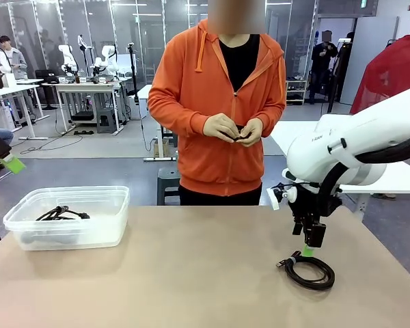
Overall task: Organize and store the cables.
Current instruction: Place the USB Extension Cable into the Organizing box.
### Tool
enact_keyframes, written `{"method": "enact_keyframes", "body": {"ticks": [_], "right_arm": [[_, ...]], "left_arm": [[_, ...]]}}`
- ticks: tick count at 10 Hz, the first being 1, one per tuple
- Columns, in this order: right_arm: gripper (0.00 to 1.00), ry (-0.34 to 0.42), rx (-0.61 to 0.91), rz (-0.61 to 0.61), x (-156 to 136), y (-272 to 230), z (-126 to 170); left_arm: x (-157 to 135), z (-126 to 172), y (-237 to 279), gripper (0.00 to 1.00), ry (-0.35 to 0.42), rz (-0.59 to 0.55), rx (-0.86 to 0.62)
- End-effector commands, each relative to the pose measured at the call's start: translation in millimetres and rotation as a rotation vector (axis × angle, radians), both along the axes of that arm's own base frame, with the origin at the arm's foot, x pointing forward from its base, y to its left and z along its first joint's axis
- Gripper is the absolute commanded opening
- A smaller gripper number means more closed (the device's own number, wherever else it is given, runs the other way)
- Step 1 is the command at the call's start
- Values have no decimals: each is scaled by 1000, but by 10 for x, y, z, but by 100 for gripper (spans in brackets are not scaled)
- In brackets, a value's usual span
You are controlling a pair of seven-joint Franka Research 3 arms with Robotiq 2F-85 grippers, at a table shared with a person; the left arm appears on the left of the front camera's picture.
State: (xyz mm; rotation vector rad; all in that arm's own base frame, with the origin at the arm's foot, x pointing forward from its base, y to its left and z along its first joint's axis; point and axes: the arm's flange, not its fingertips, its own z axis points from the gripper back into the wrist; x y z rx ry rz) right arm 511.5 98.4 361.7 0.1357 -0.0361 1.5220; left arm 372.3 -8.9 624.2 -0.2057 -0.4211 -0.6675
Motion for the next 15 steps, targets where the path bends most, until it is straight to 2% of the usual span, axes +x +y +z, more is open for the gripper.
{"method": "enact_keyframes", "body": {"ticks": [1, 5, 14, 15], "right_arm": [[100, -4, -42, 106, 181, 21, -163], [100, 5, -60, 220, 220, 80, -427], [100, 51, -70, 229, 208, 176, -653], [87, 47, -70, 227, 204, 172, -663]], "left_arm": [[-8, 11, -15, 100, -7, 20, 6], [-8, 11, -15, 100, -7, 20, 6], [-8, 11, -15, 100, -7, 20, 6], [-8, 11, -15, 100, -7, 20, 6]]}}
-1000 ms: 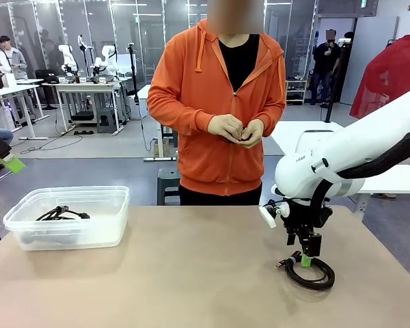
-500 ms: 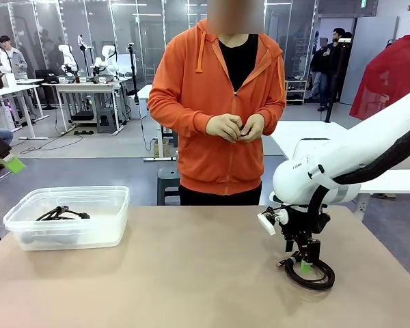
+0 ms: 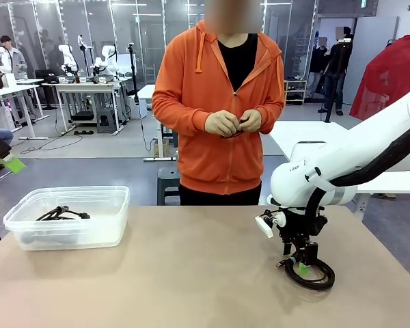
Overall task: Organize and store the cables.
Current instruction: Place the USB Extension Cable into the Organizing box.
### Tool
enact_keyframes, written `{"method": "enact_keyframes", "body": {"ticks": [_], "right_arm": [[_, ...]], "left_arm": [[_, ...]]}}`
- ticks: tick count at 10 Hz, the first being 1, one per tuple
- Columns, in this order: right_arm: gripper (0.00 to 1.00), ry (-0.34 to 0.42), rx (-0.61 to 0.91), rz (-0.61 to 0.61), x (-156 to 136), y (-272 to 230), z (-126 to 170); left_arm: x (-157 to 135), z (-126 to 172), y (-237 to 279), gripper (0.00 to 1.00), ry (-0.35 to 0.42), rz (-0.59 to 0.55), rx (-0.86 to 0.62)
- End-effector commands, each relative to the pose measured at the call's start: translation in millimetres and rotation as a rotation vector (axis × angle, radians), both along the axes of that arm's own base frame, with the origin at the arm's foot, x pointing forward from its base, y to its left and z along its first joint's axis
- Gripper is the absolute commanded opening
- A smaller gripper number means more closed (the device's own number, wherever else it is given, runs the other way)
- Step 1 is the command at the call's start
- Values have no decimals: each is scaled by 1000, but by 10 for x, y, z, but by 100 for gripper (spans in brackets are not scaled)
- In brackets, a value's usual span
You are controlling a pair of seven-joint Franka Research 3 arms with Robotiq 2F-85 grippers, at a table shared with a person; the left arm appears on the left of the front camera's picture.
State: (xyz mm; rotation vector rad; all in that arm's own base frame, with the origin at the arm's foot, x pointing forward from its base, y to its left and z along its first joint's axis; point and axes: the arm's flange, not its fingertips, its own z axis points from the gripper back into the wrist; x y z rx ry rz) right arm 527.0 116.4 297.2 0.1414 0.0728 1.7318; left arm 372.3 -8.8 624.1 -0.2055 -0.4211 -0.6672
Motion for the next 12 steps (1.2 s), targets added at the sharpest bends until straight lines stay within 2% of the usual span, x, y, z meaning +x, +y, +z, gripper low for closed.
{"method": "enact_keyframes", "body": {"ticks": [1, 2, 3, 6, 8, 10, 12], "right_arm": [[56, -17, -12, 15, 40, -5, -23], [34, -19, -14, 17, 37, 0, -31], [0, -20, -16, 19, 34, -1, -40], [3, -27, -16, 23, 19, -7, -31], [0, -33, -21, 21, 11, -17, -13], [0, -56, -6, 17, -19, -21, 115], [0, -105, -21, -9, -56, 64, 401]], "left_arm": [[-8, 11, -16, 100, -7, 20, 6], [-8, 11, -16, 100, -7, 20, 6], [-8, 11, -16, 100, -7, 20, 6], [-8, 11, -16, 100, -7, 20, 6], [-8, 11, -16, 100, -7, 20, 6], [-8, 11, -16, 100, -7, 20, 6], [-8, 11, -16, 100, -7, 20, 6]]}}
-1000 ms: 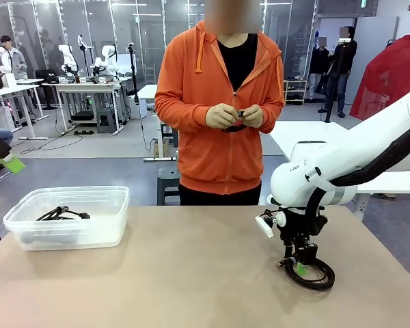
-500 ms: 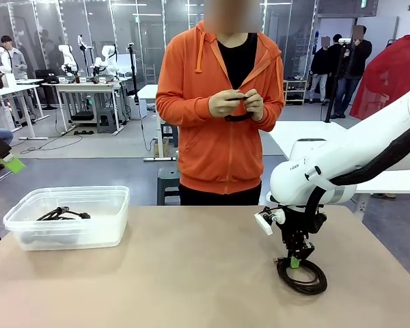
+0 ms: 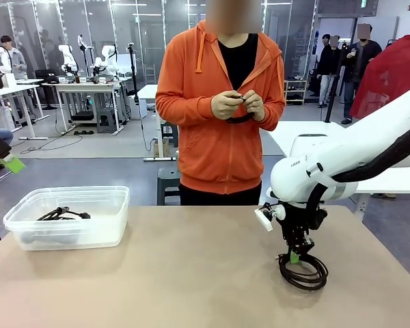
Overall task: Organize and store the cables.
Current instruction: Place the USB Extension Cable into the Organizing box.
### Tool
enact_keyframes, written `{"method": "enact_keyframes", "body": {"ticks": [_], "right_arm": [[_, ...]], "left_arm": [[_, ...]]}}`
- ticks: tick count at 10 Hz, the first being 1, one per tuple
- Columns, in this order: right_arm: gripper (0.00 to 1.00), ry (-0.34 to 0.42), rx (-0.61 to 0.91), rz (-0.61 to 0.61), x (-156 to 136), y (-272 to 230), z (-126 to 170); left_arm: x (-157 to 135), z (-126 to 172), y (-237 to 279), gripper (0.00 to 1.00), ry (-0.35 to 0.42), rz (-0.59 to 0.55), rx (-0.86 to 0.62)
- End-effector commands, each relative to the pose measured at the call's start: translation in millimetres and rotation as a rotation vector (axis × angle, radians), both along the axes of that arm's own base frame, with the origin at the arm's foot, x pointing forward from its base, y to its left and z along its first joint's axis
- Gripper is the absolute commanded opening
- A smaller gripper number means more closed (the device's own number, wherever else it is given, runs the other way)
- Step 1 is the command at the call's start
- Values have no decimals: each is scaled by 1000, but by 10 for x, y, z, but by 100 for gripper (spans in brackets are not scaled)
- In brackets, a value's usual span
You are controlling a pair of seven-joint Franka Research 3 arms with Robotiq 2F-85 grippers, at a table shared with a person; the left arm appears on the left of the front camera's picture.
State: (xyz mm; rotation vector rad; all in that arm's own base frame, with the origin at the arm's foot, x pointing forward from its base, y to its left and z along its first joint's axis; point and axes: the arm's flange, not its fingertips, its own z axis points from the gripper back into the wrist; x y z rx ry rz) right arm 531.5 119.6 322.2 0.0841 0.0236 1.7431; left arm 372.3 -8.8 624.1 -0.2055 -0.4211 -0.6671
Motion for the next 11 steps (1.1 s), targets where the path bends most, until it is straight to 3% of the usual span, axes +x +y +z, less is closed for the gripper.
{"method": "enact_keyframes", "body": {"ticks": [1, 4, 8, 11], "right_arm": [[7, -61, -15, -30, -132, 85, 344], [7, -82, -16, -118, -151, 210, 798], [7, -69, -5, -161, -157, 438, 1027], [7, -46, 10, -197, -156, 886, 1106]], "left_arm": [[-8, 11, -16, 100, -7, 20, 6], [-8, 11, -16, 100, -7, 20, 6], [-8, 11, -16, 100, -7, 20, 6], [-8, 11, -16, 100, -7, 20, 6]]}}
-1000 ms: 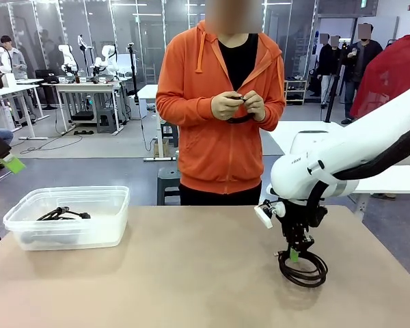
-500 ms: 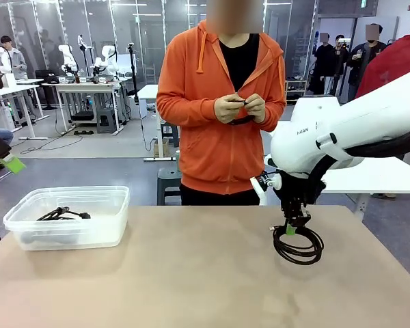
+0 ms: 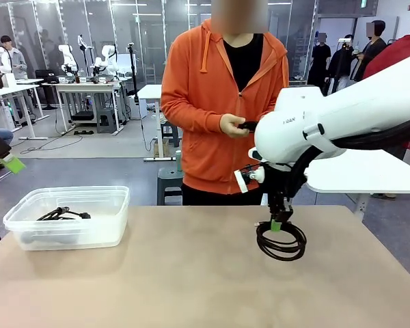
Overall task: Organize and store the cables.
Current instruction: Place the USB Extension Cable into the Organizing box.
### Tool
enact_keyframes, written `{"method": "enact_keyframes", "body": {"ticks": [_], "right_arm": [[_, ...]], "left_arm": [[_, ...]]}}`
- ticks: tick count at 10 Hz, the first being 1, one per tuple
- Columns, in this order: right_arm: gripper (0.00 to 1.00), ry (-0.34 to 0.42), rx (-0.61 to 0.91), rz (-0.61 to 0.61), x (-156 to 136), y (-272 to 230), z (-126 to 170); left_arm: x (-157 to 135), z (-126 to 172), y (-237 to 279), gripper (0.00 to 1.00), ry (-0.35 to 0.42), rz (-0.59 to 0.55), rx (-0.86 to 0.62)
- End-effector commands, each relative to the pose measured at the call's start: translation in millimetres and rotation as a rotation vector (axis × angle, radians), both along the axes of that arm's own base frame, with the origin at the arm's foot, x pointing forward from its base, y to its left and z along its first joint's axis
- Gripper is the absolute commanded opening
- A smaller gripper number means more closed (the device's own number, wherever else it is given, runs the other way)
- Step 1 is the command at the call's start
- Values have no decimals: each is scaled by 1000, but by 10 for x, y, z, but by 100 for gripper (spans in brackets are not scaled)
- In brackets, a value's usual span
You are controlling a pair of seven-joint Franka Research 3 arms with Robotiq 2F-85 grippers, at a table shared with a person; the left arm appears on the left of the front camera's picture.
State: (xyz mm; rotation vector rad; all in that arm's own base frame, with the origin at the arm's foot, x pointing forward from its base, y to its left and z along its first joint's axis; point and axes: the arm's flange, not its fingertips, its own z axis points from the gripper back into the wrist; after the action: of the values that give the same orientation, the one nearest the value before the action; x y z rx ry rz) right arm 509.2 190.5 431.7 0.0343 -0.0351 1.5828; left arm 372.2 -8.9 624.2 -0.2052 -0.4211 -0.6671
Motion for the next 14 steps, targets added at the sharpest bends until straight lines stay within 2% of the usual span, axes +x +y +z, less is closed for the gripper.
{"method": "enact_keyframes", "body": {"ticks": [1, 7, 14], "right_arm": [[7, 27, -4, -34, 74, 381, -30], [7, 26, 27, -44, 87, 1495, -570], [7, 21, 11, -29, 34, 1829, -1217]], "left_arm": [[-8, 11, -16, 100, -7, 20, 6], [-8, 11, -16, 100, -7, 20, 6], [-8, 11, -16, 100, -7, 20, 6]]}}
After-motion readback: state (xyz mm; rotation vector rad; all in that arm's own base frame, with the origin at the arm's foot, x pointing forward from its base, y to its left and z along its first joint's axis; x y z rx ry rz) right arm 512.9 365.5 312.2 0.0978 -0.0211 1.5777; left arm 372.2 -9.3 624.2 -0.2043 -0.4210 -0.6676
